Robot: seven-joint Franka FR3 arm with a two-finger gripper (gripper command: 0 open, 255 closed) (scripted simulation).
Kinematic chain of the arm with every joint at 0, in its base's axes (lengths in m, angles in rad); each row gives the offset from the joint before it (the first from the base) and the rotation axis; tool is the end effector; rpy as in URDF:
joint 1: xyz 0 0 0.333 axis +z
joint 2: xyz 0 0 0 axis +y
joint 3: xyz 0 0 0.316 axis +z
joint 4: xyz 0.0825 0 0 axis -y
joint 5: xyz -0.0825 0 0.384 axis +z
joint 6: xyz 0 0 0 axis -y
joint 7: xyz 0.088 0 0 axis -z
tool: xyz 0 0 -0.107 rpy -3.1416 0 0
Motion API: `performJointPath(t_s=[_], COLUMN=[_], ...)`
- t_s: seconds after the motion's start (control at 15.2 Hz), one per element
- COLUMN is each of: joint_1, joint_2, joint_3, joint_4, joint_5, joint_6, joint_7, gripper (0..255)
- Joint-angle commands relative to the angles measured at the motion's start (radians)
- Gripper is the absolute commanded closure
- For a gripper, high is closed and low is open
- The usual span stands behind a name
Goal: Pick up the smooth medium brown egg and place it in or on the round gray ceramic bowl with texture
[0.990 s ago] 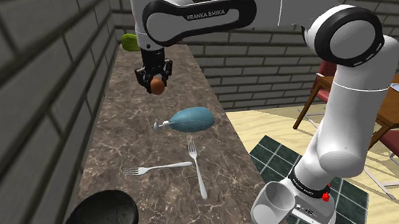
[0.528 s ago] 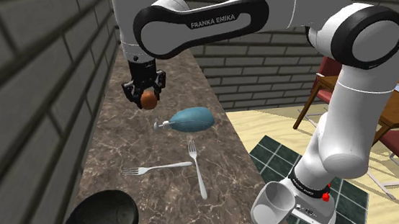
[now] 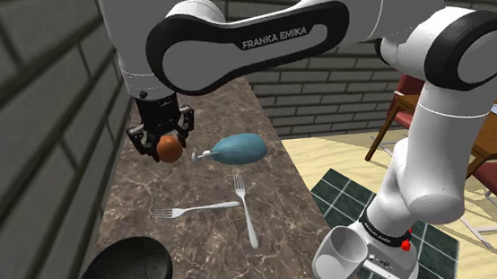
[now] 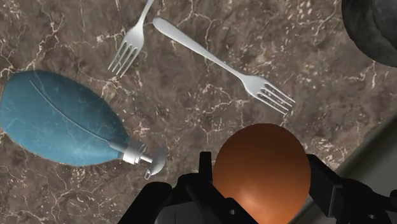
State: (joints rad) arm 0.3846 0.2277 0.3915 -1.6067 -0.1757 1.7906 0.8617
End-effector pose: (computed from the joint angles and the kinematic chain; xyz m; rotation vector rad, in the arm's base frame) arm 0.4703 0.4123 0.5009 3.0633 -0.0812 0.0679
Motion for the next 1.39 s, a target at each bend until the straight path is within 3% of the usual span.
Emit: performJointPath(t_s=[0.0,0.53,1.06,1.32], joint_1=[0.030,0.171,0.348,0.338], joint_2=[0.015,0.116,0.284,0.279], joint_3=[0.015,0.069,0.095,0.093], joint_4=[0.017,0.149,0.389,0.327], joint_5=[-0.008,-0.055,-0.125,-0.124], joint_6=[-0.008,-0.069,-0.172,-0.116], joint_7=[0.046,0.228,0.387,0.393], gripper=[255,255,255,255])
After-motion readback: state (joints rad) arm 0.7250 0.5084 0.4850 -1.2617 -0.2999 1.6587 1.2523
